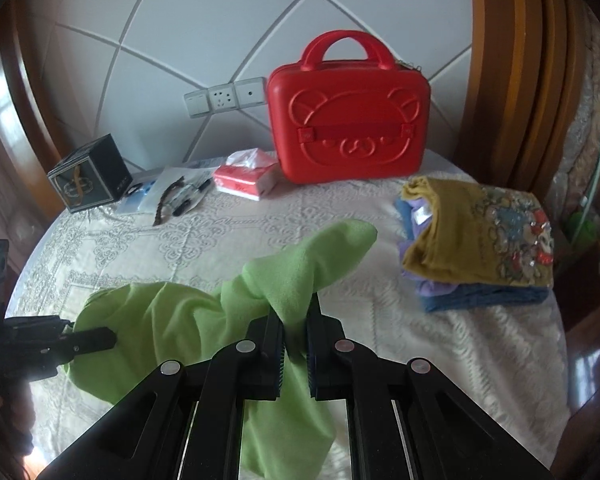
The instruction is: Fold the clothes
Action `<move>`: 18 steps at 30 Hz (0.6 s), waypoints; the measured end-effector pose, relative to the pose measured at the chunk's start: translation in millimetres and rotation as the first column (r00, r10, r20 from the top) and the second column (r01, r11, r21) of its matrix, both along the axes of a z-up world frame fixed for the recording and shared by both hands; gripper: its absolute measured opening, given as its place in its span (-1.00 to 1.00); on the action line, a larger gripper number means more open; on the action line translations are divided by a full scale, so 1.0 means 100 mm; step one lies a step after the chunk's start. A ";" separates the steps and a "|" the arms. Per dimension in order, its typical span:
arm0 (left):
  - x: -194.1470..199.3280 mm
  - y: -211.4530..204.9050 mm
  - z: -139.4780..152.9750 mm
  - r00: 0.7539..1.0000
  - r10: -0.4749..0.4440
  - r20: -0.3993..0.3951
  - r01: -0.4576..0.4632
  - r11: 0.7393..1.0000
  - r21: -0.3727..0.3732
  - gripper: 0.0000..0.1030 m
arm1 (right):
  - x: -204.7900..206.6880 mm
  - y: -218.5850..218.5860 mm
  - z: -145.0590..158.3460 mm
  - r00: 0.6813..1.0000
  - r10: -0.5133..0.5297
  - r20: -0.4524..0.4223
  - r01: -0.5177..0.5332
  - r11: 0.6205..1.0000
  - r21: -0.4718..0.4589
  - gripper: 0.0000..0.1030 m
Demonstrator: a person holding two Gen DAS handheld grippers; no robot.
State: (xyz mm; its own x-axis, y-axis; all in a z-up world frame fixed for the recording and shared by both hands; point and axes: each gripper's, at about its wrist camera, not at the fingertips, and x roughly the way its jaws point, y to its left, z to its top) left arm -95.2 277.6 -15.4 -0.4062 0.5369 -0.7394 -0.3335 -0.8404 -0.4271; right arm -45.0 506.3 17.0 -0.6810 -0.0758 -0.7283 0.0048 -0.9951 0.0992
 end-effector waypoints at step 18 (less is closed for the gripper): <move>-1.46 2.81 -0.14 1.000 0.011 0.028 -0.010 0.999 -0.046 -0.36 | -1.60 3.37 0.19 0.989 -0.027 0.143 0.016 0.997 0.077 -0.10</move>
State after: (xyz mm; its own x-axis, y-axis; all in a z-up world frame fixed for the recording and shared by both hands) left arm -241.7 559.0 -29.0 -0.3904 0.4980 -0.7743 -0.3130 -0.8628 -0.3971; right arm -205.0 843.6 36.0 -0.5698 -0.0035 -0.8218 -0.0260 -0.9994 0.0223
